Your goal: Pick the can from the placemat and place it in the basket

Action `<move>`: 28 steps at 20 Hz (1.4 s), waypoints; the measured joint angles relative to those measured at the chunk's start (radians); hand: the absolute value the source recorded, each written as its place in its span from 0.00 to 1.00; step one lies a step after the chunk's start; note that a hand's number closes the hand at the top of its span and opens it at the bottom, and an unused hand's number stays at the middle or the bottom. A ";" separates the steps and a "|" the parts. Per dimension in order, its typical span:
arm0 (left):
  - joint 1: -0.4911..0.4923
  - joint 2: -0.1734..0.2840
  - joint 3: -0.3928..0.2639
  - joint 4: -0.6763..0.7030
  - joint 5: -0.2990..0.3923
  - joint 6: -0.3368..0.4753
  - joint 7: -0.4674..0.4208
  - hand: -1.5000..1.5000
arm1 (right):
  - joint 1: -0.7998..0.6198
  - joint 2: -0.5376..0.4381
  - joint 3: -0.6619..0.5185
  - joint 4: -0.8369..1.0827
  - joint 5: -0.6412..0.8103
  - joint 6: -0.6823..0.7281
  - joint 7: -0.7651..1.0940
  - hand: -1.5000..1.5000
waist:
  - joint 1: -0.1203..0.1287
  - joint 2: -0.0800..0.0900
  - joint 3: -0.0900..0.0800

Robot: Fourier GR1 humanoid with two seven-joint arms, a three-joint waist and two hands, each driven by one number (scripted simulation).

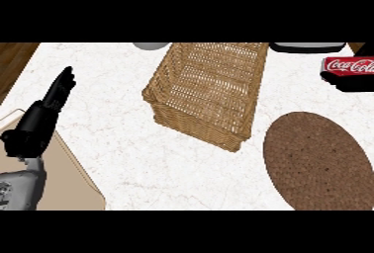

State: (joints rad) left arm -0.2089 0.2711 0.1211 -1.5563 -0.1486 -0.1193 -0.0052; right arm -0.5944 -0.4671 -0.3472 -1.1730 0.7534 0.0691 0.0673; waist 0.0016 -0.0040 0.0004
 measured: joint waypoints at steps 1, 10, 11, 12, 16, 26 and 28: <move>-0.003 0.001 0.002 -0.004 0.004 -0.003 0.008 0.50 | -0.023 0.009 -0.008 -0.028 -0.026 0.007 0.004 1.00 | -0.001 -0.001 0.000; 0.002 -0.020 -0.016 0.020 -0.023 0.012 -0.022 0.50 | -0.297 0.012 0.008 -0.151 -0.176 0.178 0.165 1.00 | 0.002 0.000 -0.001; -0.002 -0.020 -0.016 0.019 -0.022 0.009 -0.018 0.50 | -0.332 0.022 0.019 -0.147 -0.184 0.192 0.196 1.00 | 0.004 0.001 -0.002; 0.007 -0.015 -0.012 0.012 -0.015 0.000 -0.020 0.50 | -0.364 0.035 0.032 -0.160 -0.191 0.208 0.240 1.00 | 0.005 0.000 -0.002; -0.005 -0.010 -0.005 0.000 -0.003 -0.014 0.005 0.50 | -0.504 0.048 0.064 -0.104 -0.210 0.255 0.341 1.00 | 0.010 0.002 -0.002; -0.016 -0.021 -0.013 -0.013 -0.018 -0.007 0.012 0.50 | -0.760 0.172 0.143 0.154 -0.174 0.208 0.491 1.00 | 0.021 0.007 -0.002; -0.024 -0.011 -0.002 0.015 -0.017 -0.014 -0.009 0.50 | -0.775 0.186 0.155 0.203 -0.171 0.214 0.489 1.00 | 0.019 0.008 -0.002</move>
State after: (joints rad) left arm -0.2330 0.2605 0.1190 -1.5408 -0.1652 -0.1330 -0.0144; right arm -1.3694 -0.2811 -0.1924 -0.9697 0.5819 0.2834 0.5561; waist 0.0204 0.0041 -0.0014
